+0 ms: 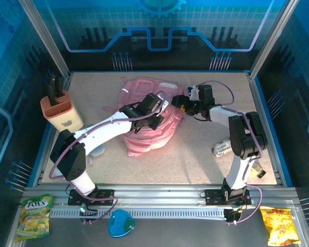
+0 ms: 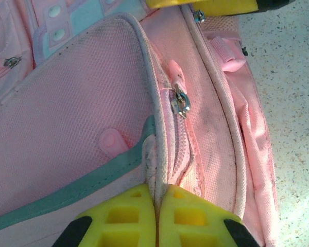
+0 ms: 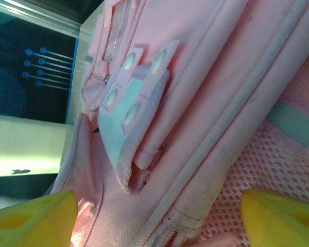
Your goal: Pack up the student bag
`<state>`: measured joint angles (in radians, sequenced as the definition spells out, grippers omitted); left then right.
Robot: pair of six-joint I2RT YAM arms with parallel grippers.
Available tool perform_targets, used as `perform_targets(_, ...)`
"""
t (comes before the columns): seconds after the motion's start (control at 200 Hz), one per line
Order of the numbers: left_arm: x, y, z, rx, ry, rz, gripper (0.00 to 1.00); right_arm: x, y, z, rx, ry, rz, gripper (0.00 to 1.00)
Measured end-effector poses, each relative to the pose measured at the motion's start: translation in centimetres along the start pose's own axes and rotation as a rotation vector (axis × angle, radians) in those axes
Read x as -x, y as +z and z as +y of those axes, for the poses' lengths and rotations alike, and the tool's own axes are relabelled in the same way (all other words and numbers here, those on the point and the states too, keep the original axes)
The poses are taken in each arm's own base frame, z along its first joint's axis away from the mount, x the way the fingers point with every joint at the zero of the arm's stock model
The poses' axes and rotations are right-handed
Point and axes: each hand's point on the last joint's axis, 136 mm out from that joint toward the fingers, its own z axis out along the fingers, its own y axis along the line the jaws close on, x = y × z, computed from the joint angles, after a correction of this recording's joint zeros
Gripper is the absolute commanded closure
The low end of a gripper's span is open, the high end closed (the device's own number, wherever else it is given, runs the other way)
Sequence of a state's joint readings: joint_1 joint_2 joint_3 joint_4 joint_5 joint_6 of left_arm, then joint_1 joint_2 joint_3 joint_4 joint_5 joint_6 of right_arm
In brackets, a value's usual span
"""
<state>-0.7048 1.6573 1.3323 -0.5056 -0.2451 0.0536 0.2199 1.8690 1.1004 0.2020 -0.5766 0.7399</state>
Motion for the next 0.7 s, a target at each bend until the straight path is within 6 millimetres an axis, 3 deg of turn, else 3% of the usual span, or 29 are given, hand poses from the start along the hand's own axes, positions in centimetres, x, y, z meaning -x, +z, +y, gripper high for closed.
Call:
perform_targets(0.175,0.4,-0.3,0.6,-0.009,-0.024,-0.016,1.0,-1.2,0.0,1.3,0.112,-0.034,0.039,0.18)
perform_targets(0.36,0.3,-0.4,1.1,-0.012,-0.042,-0.015,1.0,-2.1,-0.7,1.4,0.175,-0.057,0.042,0.25)
perform_targets(0.7,0.2,-0.5,1.0,-0.039,-0.052,-0.021,1.0,-2.9,-2.0,1.6,0.256,-0.051,0.052,0.5)
